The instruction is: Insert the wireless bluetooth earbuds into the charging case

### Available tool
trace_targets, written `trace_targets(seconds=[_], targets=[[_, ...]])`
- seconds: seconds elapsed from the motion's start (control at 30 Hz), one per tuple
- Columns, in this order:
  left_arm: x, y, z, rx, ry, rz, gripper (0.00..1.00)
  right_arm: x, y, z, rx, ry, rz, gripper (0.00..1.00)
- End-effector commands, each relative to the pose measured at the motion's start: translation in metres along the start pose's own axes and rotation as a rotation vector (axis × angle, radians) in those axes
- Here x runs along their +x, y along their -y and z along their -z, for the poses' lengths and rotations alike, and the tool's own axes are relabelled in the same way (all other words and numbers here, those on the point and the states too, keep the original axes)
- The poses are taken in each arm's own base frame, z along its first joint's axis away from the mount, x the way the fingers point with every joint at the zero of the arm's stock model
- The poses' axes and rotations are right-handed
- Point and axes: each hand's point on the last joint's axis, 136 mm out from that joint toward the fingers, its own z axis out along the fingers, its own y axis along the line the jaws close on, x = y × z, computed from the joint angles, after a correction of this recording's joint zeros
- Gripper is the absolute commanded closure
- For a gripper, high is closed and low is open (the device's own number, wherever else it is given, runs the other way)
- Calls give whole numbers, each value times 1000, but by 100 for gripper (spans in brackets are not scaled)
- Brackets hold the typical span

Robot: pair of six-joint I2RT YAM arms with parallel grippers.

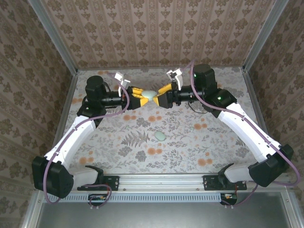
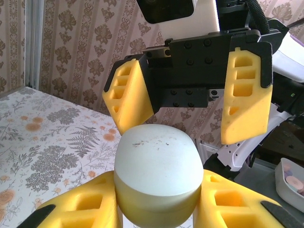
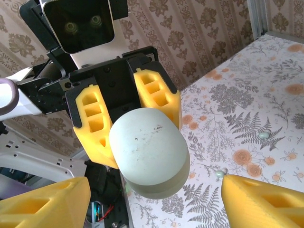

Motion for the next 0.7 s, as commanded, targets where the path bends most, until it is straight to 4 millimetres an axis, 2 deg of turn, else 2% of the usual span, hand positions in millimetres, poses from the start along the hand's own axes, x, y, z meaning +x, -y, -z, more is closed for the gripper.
trace_targets(seconds=[0.0,0.27,0.3,0.67], targets=[[-16,20,1,50,5,-45,73,-11,-13,-2,-50,23,66,26],[-15,23,-3,67,-2,-40,73,-19,-13,-4,-53,28,69,34],[-15,23,-3,68,-3,-40,73,-15,-4,-12,-49,9,47,36],[-10,25,-6,83,-22,-40,73,-22,6,-23,-48,19,-76,66]])
